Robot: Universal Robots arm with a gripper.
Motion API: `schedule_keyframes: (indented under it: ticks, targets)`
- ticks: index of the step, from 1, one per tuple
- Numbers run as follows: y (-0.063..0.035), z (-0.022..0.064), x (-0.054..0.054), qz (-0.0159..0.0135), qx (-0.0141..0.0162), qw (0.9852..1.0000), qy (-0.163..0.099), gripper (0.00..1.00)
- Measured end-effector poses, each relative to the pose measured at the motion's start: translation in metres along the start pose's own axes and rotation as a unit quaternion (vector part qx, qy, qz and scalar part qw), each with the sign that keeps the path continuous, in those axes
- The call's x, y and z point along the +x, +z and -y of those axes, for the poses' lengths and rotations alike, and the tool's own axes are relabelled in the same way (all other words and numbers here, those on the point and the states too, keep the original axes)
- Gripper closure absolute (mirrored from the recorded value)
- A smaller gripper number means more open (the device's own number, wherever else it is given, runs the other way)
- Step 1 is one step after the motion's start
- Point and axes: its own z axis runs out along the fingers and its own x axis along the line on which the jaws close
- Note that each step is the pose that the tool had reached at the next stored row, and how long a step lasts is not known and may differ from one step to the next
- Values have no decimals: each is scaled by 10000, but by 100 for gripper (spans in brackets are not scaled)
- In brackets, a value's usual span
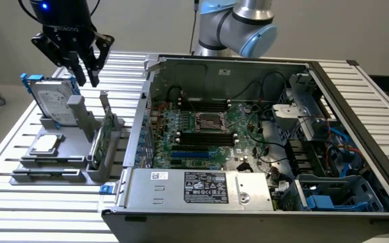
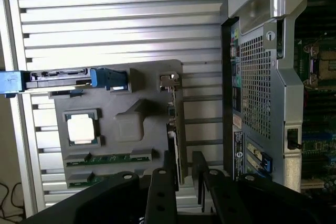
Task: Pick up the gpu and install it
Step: 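Pick up the gpu and move the gpu toward the slot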
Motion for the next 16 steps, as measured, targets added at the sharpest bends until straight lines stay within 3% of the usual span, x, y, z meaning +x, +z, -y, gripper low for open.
schedule_keyframes:
  ticks: [2, 3, 16]
  targets:
    - [0, 0, 0, 0, 4, 10000, 0, 70]
    - [7, 0, 1, 0, 6, 10000, 0, 64]
    - [245, 124, -3, 4, 4, 9999, -140, 64]
